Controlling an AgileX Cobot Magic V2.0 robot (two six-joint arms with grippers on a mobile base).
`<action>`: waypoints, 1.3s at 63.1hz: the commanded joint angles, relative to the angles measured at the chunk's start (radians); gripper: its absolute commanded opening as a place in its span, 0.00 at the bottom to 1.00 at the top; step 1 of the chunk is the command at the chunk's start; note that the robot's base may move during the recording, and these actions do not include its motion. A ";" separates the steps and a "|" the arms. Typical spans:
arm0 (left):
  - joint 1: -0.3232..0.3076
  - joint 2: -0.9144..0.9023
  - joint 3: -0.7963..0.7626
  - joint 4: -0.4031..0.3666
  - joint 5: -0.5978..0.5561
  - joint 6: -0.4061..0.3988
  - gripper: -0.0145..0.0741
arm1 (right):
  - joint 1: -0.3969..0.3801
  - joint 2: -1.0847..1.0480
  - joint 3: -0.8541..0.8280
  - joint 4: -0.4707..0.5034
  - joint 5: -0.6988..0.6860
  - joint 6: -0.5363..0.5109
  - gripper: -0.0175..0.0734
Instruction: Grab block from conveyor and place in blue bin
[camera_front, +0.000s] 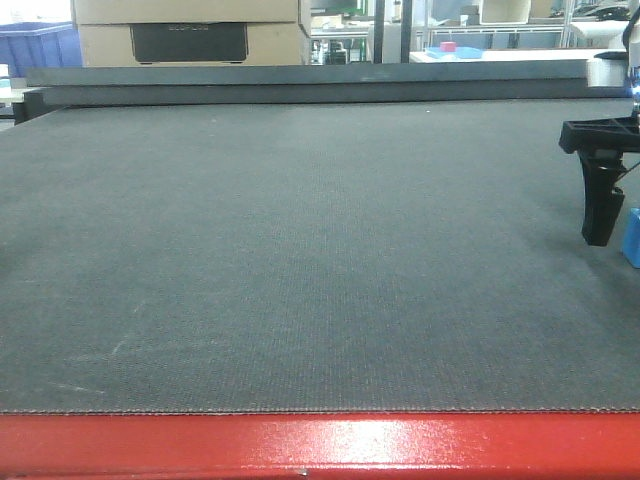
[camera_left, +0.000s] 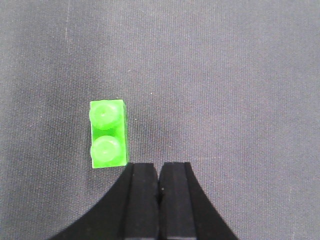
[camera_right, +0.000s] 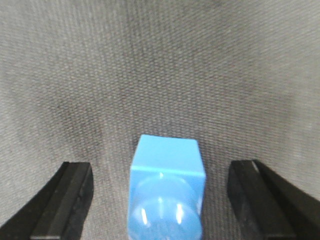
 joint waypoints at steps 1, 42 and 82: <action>-0.005 -0.005 -0.005 -0.007 0.001 0.000 0.04 | 0.002 -0.001 0.001 0.000 -0.003 0.001 0.62; -0.005 -0.005 -0.005 -0.007 0.036 -0.041 0.04 | 0.002 -0.119 0.001 -0.010 -0.012 -0.013 0.01; -0.005 0.231 -0.109 0.164 0.151 -0.130 0.04 | 0.002 -0.332 0.001 -0.010 -0.040 -0.068 0.01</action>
